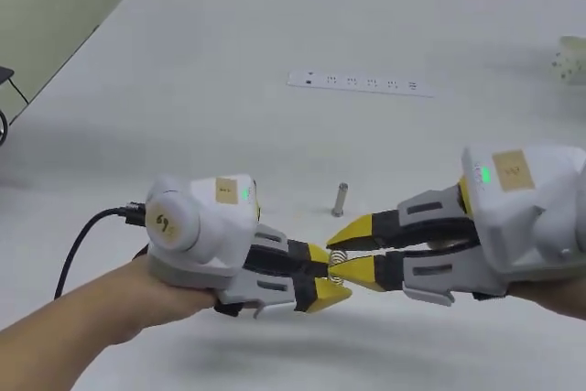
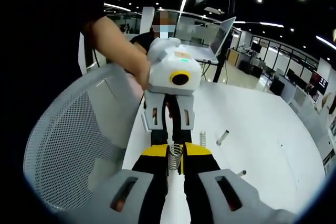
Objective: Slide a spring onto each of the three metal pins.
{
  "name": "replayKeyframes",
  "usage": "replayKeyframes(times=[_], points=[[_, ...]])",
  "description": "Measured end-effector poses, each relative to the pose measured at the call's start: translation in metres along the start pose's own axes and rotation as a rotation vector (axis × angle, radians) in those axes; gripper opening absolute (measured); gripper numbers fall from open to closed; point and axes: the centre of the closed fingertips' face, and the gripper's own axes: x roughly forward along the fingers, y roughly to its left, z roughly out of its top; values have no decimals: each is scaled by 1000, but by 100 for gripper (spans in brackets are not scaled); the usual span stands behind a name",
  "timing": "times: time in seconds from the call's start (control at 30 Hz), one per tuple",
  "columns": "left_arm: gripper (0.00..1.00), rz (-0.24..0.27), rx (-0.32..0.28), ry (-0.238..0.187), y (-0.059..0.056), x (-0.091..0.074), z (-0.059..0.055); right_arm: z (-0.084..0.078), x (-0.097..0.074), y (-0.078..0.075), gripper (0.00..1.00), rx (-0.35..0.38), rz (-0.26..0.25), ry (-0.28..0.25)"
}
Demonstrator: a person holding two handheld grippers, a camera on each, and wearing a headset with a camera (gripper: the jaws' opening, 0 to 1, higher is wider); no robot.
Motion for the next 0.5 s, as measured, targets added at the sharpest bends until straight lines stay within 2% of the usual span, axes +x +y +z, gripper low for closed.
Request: replayKeyframes(times=[0.13, 0.33, 0.5], points=[[2, 2, -4, 6, -1, 0, -3, -4, -1, 0, 7, 0, 1, 12], [3, 5, -21, -4, 0, 1, -2, -5, -2, -2, 7, -11, -1, 30], [14, 11, -30, -8, 1, 2, -1, -2, -2, -2, 7, -20, 1, 34]])
